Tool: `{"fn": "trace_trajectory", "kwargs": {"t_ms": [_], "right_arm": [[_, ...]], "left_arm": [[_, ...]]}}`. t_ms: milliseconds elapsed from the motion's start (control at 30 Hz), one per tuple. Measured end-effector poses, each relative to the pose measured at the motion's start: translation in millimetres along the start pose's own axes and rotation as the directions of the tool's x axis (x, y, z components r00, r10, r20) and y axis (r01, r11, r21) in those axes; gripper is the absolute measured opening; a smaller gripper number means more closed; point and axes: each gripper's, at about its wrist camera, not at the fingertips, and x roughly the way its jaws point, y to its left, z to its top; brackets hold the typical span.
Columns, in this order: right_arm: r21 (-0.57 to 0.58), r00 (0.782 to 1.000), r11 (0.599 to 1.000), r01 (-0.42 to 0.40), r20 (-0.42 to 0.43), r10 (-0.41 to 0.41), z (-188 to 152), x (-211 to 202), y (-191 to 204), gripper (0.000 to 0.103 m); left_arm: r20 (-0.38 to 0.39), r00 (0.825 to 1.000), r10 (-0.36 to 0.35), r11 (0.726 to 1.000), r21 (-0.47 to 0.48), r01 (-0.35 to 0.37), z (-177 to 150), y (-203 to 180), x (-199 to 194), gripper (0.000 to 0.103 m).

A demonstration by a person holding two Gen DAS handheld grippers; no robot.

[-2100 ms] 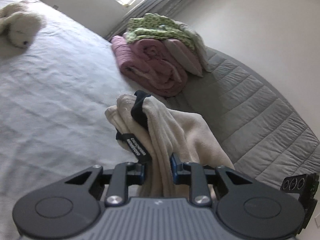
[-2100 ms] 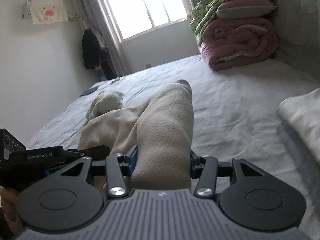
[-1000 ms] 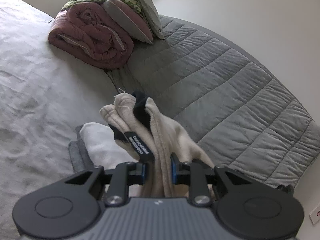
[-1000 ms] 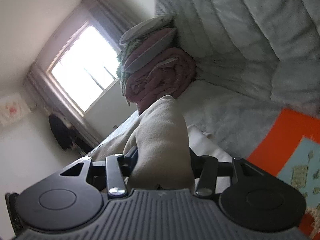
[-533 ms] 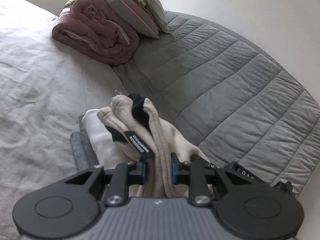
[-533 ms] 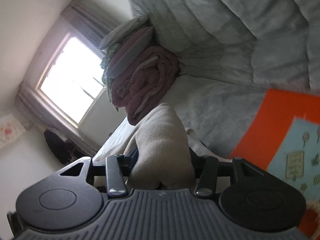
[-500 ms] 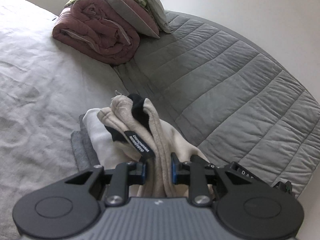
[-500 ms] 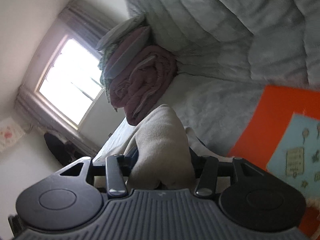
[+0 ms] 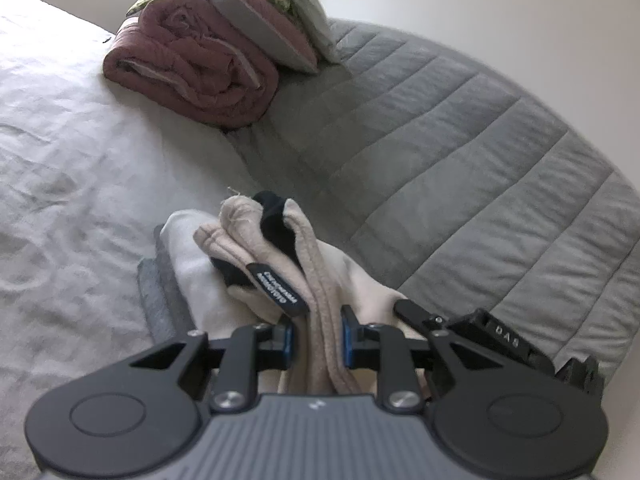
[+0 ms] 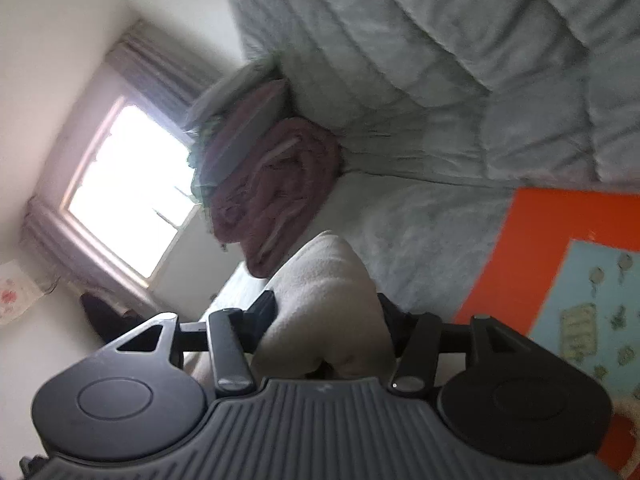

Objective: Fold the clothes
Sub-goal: 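Carry the cream bundle with both grippers toward the folded clothes stack, then lower the cream bundle onto the folded clothes stack with both grippers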

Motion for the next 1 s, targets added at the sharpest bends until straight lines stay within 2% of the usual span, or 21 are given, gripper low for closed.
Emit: {"fn": "trace_trajectory", "kwargs": {"t_ms": [167, 300, 400, 567, 633, 733, 800, 867, 1000], "right_arm": [[0.035, 1.0, 0.999, 0.021, -0.022, -0.021, -3.1, 3.3, -14.2, 0.064], [0.039, 0.998, 0.997, 0.062, 0.029, -0.064, 4.9, -11.7, -12.5, 0.069], [0.052, 0.993, 0.995, 0.085, 0.083, -0.089, 12.3, -27.3, -12.2, 0.069], [-0.155, 0.986, 0.982, 0.103, 0.145, -0.081, 7.8, -36.5, 19.9, 0.069], [-0.263, 0.987, 0.959, 0.105, 0.141, -0.069, 0.1, -30.8, 36.7, 0.069], [-0.413, 0.99, 0.903, 0.117, 0.126, -0.07, -13.7, -22.3, 58.8, 0.069], [-0.497, 0.993, 0.861, 0.106, 0.105, -0.061, -22.3, -16.1, 68.7, 0.067], [-0.565, 0.993, 0.817, 0.119, 0.08, -0.089, -31.5, -8.4, 75.4, 0.067], [-0.673, 0.986, 0.723, 0.155, 0.055, -0.159, -49.0, 0.6, 76.8, 0.067]], "left_arm": [[0.002, 1.0, 0.015, 1.0, 0.023, -0.015, -5.4, 5.6, -2.4, 0.025], [0.001, 1.0, 0.025, 1.0, 0.015, -0.025, -0.6, 7.8, -7.5, 0.033], [0.023, 0.999, 0.034, 0.999, 0.015, -0.034, 4.1, 7.2, -16.3, 0.033], [0.085, 0.994, 0.068, 0.997, 0.033, -0.071, 15.4, 1.9, -30.3, 0.033], [0.137, 0.987, 0.084, 0.993, 0.065, -0.094, 22.7, -6.4, -37.7, 0.033], [0.199, 0.979, 0.049, 0.979, 0.187, -0.087, 31.0, -30.9, -45.2, 0.033], [0.187, 0.982, 0.008, 0.957, 0.283, -0.061, 32.0, -47.4, -37.9, 0.033], [0.163, 0.986, -0.02, 0.928, 0.371, -0.042, 30.7, -61.1, -26.4, 0.033], [0.125, 0.99, 0.071, 0.891, 0.438, -0.12, 21.6, -58.6, 6.2, 0.028]]}}
